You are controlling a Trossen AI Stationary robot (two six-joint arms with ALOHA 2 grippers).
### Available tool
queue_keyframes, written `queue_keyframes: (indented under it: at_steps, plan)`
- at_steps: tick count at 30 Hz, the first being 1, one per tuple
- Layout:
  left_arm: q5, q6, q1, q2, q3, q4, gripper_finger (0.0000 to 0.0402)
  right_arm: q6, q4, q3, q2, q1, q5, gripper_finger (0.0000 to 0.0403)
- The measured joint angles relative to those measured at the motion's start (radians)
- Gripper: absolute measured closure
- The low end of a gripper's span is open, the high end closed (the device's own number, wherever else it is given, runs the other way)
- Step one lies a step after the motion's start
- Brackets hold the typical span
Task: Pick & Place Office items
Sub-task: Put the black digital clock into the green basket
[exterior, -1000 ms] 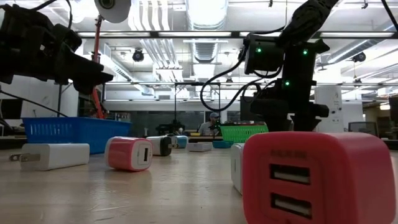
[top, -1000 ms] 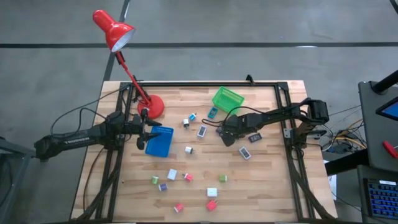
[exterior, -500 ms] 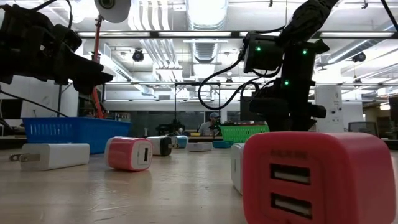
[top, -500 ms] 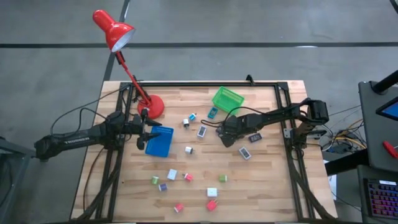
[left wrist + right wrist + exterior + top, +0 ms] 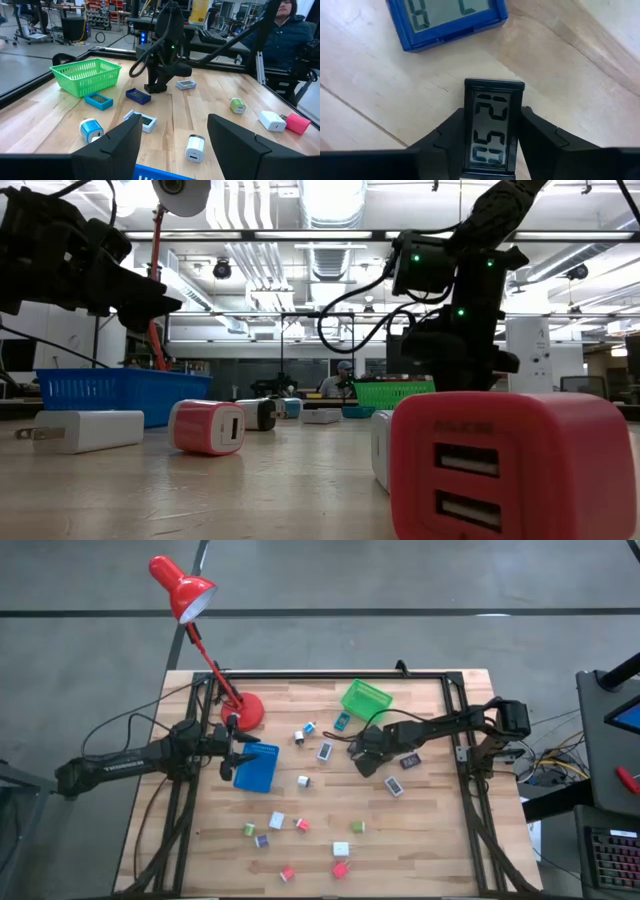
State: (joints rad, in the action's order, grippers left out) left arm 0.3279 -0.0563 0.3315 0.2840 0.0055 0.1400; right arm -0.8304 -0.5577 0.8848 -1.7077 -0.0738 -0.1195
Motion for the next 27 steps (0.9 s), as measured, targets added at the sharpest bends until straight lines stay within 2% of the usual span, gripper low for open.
queue_keyframes:
  at_steps: [7,27]
  plan:
    - [0.0,0.0,0.0,0.0,0.0,0.0,0.0168,0.053,0.006,-0.002,0.0,0.002,0.045,0.0268]
    - [-0.001,0.0,0.0,0.0,0.0,0.001,0.0168,0.186,0.082,-0.006,-0.003,0.007,0.042,0.0268]
